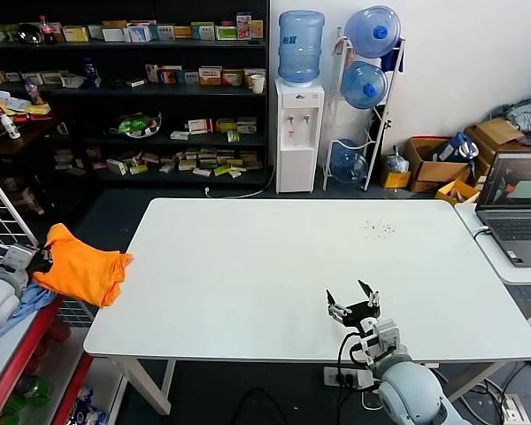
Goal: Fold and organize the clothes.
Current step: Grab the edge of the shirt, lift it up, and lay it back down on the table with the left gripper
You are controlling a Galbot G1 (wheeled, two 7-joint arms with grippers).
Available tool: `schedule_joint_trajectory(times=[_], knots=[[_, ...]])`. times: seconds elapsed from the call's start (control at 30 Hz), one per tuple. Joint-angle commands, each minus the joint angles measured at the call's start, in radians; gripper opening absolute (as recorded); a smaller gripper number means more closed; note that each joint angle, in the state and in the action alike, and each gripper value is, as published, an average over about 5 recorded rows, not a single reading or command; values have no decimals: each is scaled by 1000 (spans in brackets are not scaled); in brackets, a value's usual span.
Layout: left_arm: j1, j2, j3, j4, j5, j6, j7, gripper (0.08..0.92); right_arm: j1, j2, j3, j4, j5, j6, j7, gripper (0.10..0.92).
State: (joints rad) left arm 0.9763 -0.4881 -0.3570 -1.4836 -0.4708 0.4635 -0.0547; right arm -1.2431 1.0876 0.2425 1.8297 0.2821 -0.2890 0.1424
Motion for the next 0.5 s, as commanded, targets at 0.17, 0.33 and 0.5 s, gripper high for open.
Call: schedule_joint_trajectory(times=[0.17,0.33,0.5], knots=[[-63,28,46,18,99,-11,-1,114,1,7,-4,14,-18,1,-1,823],[-57,24,42,11,69,-12,-12,114,-7,7,-3,13,-20,6,-4,823],[-15,-47,42,-52,32,5,-43,114,-10,6,-5,14,-24,4,-2,823]])
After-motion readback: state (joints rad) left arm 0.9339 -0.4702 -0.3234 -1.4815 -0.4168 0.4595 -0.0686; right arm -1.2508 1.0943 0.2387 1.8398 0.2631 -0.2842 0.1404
